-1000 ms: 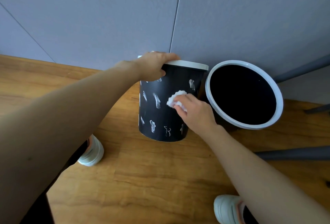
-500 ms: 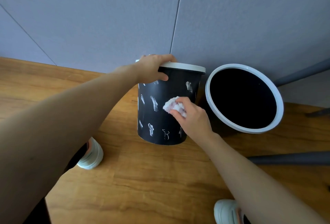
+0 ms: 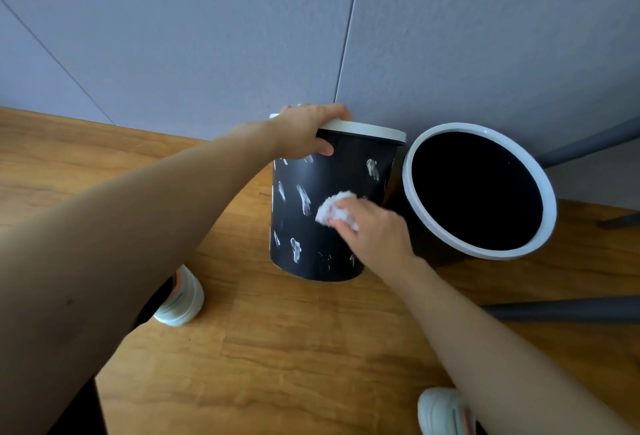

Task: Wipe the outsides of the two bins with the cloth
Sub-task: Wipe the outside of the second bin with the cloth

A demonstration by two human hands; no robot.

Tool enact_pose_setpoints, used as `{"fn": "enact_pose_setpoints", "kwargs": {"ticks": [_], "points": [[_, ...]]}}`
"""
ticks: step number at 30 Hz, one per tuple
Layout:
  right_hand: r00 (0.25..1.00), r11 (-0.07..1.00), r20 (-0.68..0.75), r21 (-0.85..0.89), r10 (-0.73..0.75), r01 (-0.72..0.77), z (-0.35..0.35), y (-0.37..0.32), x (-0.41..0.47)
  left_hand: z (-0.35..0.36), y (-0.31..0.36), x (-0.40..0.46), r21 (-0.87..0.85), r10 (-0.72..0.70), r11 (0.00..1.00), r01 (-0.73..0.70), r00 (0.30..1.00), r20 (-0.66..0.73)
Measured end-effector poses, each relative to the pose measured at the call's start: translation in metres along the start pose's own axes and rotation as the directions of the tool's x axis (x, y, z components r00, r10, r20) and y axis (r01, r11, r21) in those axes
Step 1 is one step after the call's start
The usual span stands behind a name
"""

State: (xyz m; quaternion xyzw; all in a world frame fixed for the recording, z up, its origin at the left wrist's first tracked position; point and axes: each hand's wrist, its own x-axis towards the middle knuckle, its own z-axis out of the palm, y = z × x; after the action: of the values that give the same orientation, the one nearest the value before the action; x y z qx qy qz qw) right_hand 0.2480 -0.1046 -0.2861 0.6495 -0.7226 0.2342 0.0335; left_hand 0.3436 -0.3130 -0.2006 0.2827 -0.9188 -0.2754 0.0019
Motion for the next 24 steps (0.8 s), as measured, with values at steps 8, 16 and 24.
{"fn": "enact_pose_setpoints", "kwargs": {"ticks": [8,16,24], "points": [[0.979,0.994,0.195,0.099,-0.058,0.039,0.007,-0.004,-0.026,-0.005,-0.002,0.000,-0.017,-0.025,1.000,0.026,0.999,0.031],[0.989,0.980,0.033,0.135,0.143,-0.146,-0.008,0.002,0.015,-0.003,-0.004,-0.001,-0.001,0.003,1.000,-0.003,1.000,-0.002],[0.993,0.995,0.072,-0.019,-0.091,0.093,0.009,-0.006,-0.021,-0.002,-0.004,-0.001,0.019,0.023,1.000,-0.023,1.000,-0.018]]}}
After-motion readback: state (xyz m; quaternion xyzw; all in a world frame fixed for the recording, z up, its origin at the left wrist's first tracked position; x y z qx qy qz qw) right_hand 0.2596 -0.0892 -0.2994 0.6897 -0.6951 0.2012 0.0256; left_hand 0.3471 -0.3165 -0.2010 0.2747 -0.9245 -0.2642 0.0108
